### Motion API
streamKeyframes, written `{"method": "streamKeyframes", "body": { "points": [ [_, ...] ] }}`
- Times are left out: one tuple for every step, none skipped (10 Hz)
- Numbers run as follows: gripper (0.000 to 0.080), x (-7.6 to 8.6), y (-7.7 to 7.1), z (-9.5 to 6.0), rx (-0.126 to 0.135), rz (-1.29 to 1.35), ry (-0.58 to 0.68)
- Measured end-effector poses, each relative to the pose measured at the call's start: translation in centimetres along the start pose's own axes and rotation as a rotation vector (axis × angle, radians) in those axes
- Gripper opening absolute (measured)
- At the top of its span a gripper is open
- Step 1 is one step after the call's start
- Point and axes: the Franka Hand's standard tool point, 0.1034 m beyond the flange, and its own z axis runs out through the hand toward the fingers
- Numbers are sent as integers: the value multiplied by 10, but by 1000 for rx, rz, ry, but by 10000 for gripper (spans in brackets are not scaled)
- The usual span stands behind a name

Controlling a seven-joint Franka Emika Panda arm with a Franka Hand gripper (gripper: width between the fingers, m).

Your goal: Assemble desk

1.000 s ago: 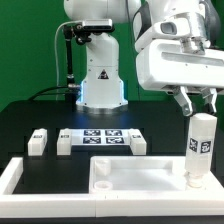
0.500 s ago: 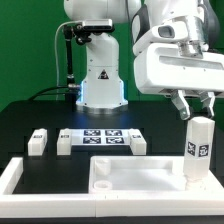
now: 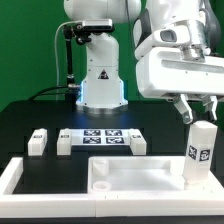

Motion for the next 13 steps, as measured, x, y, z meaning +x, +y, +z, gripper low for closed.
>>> {"method": "streamKeyframes", "body": {
  "points": [
    [284, -1, 0, 0, 0, 0, -1],
    [284, -1, 0, 0, 0, 0, -2],
    [284, -3, 0, 2, 1, 0, -6],
    [284, -4, 1, 5, -2, 2, -2],
    [284, -3, 1, 5, -4, 2, 4],
    [284, -3, 1, 5, -4, 2, 4],
    [284, -3, 1, 5, -4, 2, 4],
    [284, -3, 1, 5, -4, 2, 4],
    [284, -3, 1, 5, -4, 2, 3],
    [473, -3, 1, 5, -4, 2, 3],
    [609, -3, 1, 5, -4, 2, 3],
    [609, -3, 1, 5, -4, 2, 3],
    [637, -3, 1, 5, -4, 2, 3]
  ]
}}
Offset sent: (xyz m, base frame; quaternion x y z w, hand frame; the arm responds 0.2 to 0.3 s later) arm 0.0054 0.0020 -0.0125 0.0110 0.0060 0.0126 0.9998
